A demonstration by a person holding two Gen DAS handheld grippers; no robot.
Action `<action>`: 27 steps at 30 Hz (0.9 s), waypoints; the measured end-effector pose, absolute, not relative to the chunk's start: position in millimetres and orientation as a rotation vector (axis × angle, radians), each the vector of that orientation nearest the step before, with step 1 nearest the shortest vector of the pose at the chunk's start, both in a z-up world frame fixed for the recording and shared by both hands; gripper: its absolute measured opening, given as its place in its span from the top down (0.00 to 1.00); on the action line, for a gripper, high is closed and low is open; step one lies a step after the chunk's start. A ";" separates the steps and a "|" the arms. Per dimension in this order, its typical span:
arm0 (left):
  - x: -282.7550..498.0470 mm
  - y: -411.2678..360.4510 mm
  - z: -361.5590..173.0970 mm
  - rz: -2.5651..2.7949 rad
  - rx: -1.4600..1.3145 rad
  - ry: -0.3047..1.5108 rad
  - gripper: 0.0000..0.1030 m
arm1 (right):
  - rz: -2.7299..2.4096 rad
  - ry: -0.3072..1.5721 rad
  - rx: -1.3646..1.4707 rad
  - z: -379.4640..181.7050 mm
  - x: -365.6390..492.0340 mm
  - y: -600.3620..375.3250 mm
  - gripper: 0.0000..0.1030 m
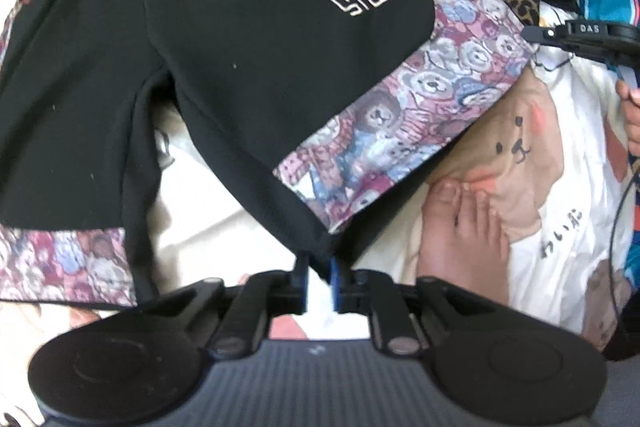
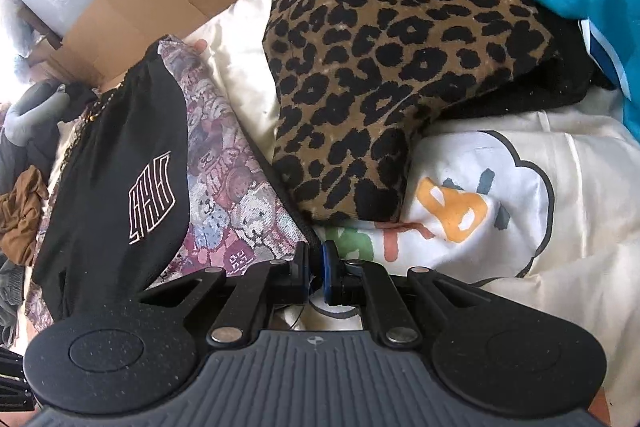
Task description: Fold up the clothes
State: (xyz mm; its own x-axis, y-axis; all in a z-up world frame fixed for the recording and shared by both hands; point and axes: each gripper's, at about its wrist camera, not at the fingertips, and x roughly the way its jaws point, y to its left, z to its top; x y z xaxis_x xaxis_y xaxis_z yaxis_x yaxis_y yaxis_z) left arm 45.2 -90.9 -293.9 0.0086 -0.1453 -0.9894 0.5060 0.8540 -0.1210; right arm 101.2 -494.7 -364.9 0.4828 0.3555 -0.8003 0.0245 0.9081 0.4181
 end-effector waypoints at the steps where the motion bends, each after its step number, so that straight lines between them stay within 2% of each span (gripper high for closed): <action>1: 43.5 -88.9 -292.6 -0.523 0.288 1.491 0.82 | 0.210 1.049 0.401 -364.7 100.8 -494.8 0.95; 3: 40.8 -84.8 -290.7 -0.525 0.256 1.508 0.63 | 0.211 1.042 0.407 -364.3 100.6 -495.4 0.94; 7: 47.1 -77.0 -295.0 -0.468 0.162 1.506 0.60 | 0.207 1.026 0.411 -363.4 98.6 -495.2 0.92; 11: 56.0 -69.1 -302.0 -0.393 0.061 1.499 0.50 | 0.203 1.004 0.424 -360.8 95.8 -496.8 0.89; 12: 59.5 -66.9 -305.1 -0.364 0.031 1.496 0.50 | 0.201 1.003 0.422 -361.2 95.5 -497.2 0.87; 14: 64.1 -61.8 -312.3 -0.327 -0.045 1.484 0.50 | 0.194 1.004 0.417 -363.1 94.9 -498.0 0.76; 20: 67.3 -48.2 -335.5 -0.203 -0.160 1.465 0.56 | 0.195 1.003 0.436 -370.3 92.8 -496.8 0.75; 23: 66.6 -45.7 -344.4 -0.204 -0.199 1.469 0.67 | 0.207 1.005 0.425 -372.4 93.9 -492.1 0.75; 27: 64.5 -47.4 -349.4 -0.215 -0.236 1.481 0.74 | 0.204 1.007 0.426 -376.9 96.8 -490.1 0.76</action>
